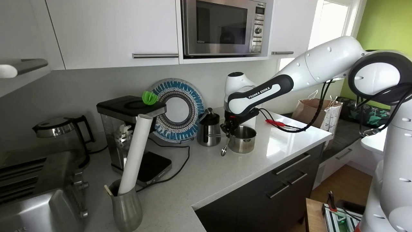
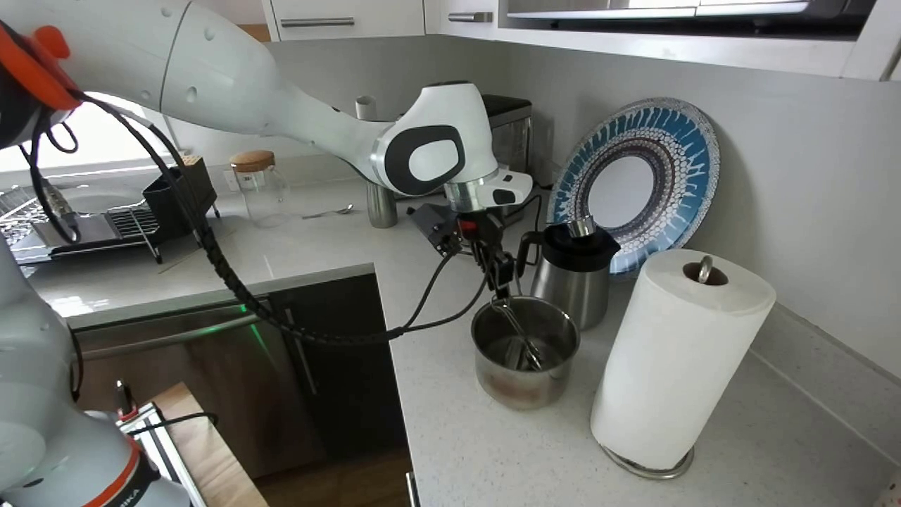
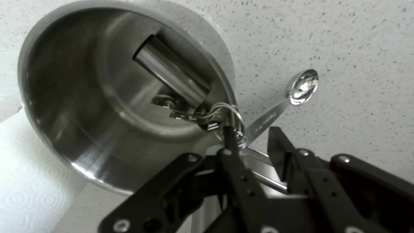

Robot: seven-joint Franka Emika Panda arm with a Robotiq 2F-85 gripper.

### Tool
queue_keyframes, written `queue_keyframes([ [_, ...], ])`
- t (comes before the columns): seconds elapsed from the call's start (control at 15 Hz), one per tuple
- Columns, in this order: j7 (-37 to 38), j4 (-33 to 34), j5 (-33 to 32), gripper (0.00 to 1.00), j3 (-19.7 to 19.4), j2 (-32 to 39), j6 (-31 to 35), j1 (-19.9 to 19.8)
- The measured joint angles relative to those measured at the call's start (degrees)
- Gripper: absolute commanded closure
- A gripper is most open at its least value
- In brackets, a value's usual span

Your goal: Remove the measuring spoons from the silver pot and put them on the left side of the counter

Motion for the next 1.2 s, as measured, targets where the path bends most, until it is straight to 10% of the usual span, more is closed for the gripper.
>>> queue_keyframes([
  [0.53, 0.0, 0.2, -0.4, 0.54, 0.0, 0.0, -2.0, 0.3],
  [1.2, 0.0, 0.2, -1.1, 0.70, 0.1, -0.2, -3.2, 0.8],
])
